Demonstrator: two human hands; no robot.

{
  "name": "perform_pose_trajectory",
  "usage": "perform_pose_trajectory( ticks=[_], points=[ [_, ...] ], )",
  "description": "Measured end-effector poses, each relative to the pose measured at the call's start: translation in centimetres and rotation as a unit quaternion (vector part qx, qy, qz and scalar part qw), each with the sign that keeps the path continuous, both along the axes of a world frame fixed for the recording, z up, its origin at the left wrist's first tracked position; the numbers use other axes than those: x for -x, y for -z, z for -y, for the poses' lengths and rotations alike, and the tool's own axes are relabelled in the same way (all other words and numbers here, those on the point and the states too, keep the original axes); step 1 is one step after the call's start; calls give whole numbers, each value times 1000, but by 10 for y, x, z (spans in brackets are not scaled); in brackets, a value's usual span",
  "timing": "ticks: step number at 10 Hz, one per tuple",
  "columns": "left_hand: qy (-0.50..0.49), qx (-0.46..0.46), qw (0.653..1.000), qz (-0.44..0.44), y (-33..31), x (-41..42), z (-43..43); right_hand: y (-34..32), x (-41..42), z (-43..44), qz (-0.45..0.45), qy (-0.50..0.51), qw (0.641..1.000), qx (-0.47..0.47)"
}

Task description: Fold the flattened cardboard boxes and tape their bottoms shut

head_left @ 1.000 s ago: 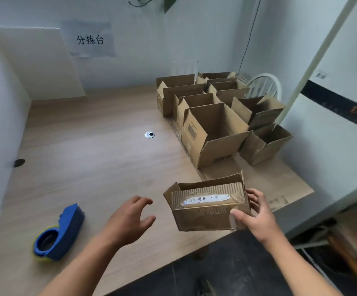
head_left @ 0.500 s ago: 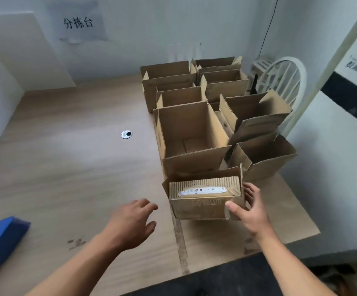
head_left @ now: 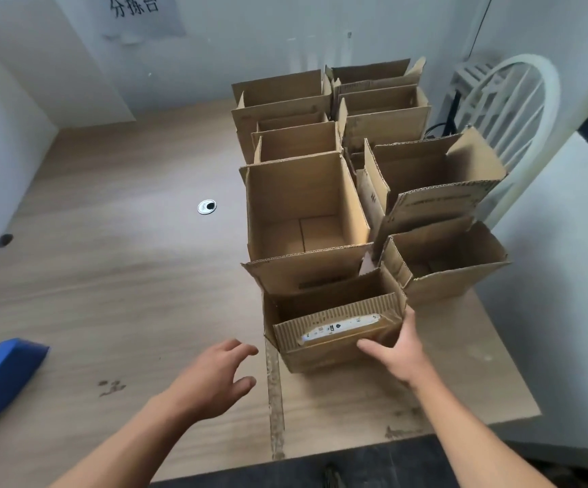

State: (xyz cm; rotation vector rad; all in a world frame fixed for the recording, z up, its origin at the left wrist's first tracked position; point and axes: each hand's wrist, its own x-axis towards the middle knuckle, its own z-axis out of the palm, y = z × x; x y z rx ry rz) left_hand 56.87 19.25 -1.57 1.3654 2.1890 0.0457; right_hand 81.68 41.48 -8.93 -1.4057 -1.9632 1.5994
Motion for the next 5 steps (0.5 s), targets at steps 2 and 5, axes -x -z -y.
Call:
perform_pose_trajectory(
  ticks=[2,5],
  points=[
    [-30,-18,999,7,-3,-1,5,10,29,15,32,66,997,5],
    [-71,-19,997,25,-4,3,36,9,32,33,86,125,988,1]
  ],
)
